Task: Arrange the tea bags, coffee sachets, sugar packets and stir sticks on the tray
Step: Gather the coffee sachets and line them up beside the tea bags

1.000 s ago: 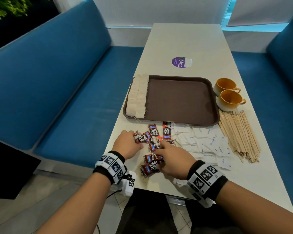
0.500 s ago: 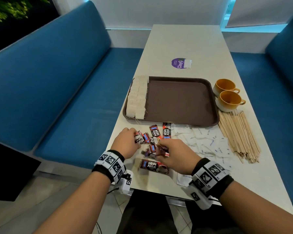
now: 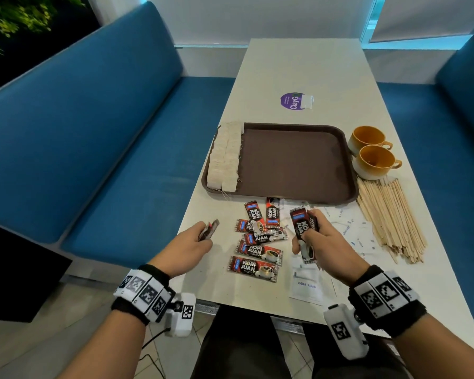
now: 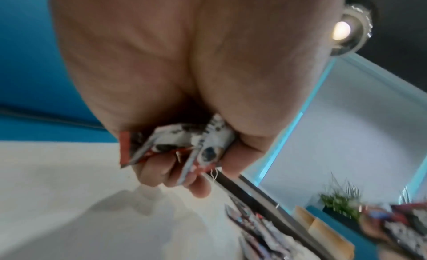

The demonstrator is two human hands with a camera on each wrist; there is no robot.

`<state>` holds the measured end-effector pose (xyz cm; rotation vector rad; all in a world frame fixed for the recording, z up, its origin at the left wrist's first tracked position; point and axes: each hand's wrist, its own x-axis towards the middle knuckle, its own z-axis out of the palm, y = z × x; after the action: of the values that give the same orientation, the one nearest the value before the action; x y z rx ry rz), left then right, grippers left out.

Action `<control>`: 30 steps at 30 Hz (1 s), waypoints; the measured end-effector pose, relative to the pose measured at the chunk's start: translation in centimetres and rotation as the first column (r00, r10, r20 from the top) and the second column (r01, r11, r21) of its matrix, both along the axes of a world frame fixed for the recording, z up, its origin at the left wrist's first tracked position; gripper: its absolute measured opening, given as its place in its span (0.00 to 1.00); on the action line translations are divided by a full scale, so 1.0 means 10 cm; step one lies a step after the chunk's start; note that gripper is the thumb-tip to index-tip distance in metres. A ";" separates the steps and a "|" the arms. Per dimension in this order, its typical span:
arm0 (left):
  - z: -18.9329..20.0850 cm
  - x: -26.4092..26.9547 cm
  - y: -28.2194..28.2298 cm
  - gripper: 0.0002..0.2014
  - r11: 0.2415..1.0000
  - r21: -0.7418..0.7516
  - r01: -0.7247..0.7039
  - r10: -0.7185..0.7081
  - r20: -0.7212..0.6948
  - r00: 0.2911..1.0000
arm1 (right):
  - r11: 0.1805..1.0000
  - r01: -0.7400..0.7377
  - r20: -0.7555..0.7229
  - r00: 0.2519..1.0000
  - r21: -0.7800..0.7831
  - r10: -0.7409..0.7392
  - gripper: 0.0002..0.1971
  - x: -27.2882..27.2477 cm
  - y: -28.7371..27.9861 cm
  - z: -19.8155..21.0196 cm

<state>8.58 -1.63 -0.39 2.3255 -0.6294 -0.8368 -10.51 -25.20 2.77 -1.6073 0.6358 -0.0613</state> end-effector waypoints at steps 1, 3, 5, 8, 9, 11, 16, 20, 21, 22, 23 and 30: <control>0.02 -0.03 0.02 0.05 0.997 -0.052 -0.050 0.047 -0.051 0.998 | 0.999 0.025 -0.005 1.000 0.024 -0.025 0.17 -0.02 0.01 -0.01; 0.08 -0.11 0.02 0.06 0.979 -0.158 -0.128 0.107 -0.134 0.985 | 0.993 0.076 -0.006 0.997 0.088 -0.076 0.20 -0.03 0.01 -0.03; 0.15 -0.20 -0.02 0.21 0.938 -0.295 -0.182 0.116 -0.226 0.967 | 0.972 0.124 0.013 0.992 0.199 -0.129 0.21 -0.01 0.04 -0.06; 0.21 -0.32 -0.15 0.40 0.854 -0.472 -0.218 0.055 -0.336 0.940 | 0.906 0.161 0.089 0.973 0.392 -0.211 0.23 0.06 0.11 -0.06; 0.22 -0.36 -0.21 0.41 0.835 -0.506 -0.218 0.029 -0.354 0.935 | 0.894 0.158 0.113 0.968 0.420 -0.225 0.24 0.08 0.12 -0.05; 0.22 -0.43 -0.31 0.34 0.825 -0.539 -0.171 -0.022 -0.332 0.943 | 0.904 0.132 0.154 0.965 0.406 -0.210 0.30 0.13 0.14 -0.04; 0.16 -0.51 -0.41 0.19 0.906 -0.412 0.103 -0.121 -0.019 0.992 | 0.972 0.050 0.146 0.986 0.231 -0.086 0.25 0.22 0.11 -0.10; 0.06 -0.61 -0.34 0.28 0.942 -0.292 0.166 -0.147 0.085 0.985 | 0.944 -0.085 -0.020 0.996 -0.319 0.083 0.07 0.24 0.09 -0.15; 0.03 -0.64 -0.32 0.26 0.945 -0.260 0.199 -0.173 0.120 0.978 | 0.915 -0.139 -0.053 0.990 -0.380 0.128 0.09 0.24 0.09 -0.17; 0.00 -0.67 -0.31 0.23 0.942 -0.228 0.248 -0.213 0.167 0.963 | 0.880 -0.196 -0.096 0.981 -0.433 0.171 0.10 0.25 0.10 -0.19; -0.03 -0.69 -0.28 0.20 0.934 -0.196 0.300 -0.258 0.213 0.942 | 0.836 -0.257 -0.151 0.966 -0.485 0.209 0.10 0.25 0.11 -0.20; -0.13 -0.63 -0.09 0.09 0.960 -0.023 0.280 -0.260 0.311 0.914 | 0.599 -0.462 -0.342 0.887 -0.654 0.311 0.08 0.27 0.27 -0.31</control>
<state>2.24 -2.55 -1.70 2.3577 -1.1167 -0.5611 -7.78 -22.54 -0.35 -2.5384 0.3936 0.2033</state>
